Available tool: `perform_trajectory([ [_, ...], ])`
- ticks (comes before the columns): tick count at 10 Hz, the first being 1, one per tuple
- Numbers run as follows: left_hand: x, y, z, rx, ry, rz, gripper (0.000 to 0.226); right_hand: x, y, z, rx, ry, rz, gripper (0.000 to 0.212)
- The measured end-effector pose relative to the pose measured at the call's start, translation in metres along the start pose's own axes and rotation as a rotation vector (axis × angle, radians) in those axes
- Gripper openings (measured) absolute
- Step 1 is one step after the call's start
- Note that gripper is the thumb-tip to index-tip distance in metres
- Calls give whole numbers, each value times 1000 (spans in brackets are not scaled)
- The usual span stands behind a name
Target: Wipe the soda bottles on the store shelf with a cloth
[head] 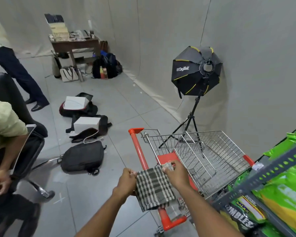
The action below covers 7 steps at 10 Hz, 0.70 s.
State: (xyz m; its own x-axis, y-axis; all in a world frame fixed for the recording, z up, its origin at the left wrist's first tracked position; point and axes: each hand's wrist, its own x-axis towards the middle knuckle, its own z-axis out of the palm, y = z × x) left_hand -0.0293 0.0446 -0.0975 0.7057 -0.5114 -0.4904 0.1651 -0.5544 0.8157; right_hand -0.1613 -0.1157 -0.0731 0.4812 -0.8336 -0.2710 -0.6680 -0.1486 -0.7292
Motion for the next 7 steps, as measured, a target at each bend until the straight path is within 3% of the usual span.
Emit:
perform_trajectory([
  [2,15,-3,9,6,-35,-19,21,23,9,15,-82,-8,-1,29],
  [4,23,-5,8,16,-59,-4,30,26,15,20,11,-31,27,39],
  [7,31,0,4,135,-6,124,34,23,16,9,69,-60,19,44],
])
